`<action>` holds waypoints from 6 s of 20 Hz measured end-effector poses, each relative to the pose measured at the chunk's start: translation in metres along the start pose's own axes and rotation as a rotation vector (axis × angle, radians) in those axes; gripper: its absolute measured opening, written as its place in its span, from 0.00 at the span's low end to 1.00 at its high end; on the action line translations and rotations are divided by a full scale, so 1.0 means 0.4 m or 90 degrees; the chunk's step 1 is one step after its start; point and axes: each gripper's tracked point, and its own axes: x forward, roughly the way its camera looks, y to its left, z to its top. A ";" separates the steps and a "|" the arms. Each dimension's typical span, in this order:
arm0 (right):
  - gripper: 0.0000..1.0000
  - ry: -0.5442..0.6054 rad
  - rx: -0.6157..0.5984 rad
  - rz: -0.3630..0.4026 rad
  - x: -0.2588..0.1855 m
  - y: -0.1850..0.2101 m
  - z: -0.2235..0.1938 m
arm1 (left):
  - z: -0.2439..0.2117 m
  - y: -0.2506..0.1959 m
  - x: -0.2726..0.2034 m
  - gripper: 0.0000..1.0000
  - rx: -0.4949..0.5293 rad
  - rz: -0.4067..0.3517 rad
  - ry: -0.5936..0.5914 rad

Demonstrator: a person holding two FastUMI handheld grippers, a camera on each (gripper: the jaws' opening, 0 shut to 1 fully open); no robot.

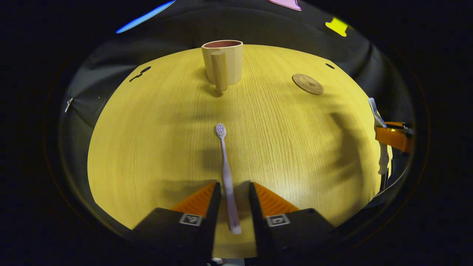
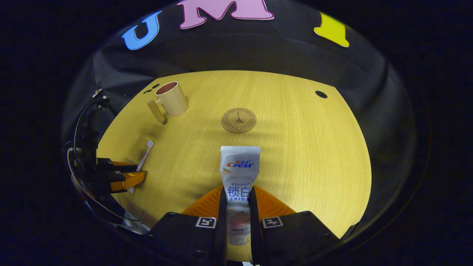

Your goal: Put the toothbrush and toothpaste on the desktop into the cup, then pick up the cup and place it on the coaster on the desktop.

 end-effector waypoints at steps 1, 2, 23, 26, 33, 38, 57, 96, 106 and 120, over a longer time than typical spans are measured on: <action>0.30 -0.007 0.001 0.006 0.001 0.005 0.017 | -0.001 -0.004 0.002 0.36 0.004 -0.001 -0.001; 0.29 -0.014 -0.002 0.009 0.002 0.008 0.035 | -0.003 -0.010 0.001 0.27 0.009 -0.003 -0.001; 0.30 -0.249 -0.047 0.101 0.010 0.247 0.544 | 0.070 0.013 -0.173 0.06 -0.099 -0.085 -0.141; 0.29 -0.292 -0.055 0.127 0.032 0.321 0.613 | 0.111 0.033 -0.250 0.06 -0.140 -0.095 -0.195; 0.29 -0.405 -0.053 0.159 0.097 0.454 0.748 | 0.177 0.059 -0.391 0.06 -0.202 -0.120 -0.303; 0.29 -0.429 -0.022 0.161 0.175 0.489 0.803 | 0.207 0.073 -0.438 0.06 -0.279 -0.154 -0.343; 0.97 -0.338 -0.072 0.213 0.327 0.551 0.647 | 0.260 0.044 -0.422 0.06 -0.229 -0.163 -0.426; 0.98 -0.250 0.058 0.038 0.131 -0.002 0.337 | 0.795 0.091 -0.119 0.06 -0.106 -0.170 -0.703; 0.99 -0.219 0.059 0.036 0.173 0.007 0.296 | 0.764 0.108 -0.129 0.58 -0.048 -0.125 -0.714; 0.98 -0.228 0.077 0.043 0.137 -0.013 0.305 | 0.660 0.146 -0.222 0.97 -0.076 -0.068 -0.631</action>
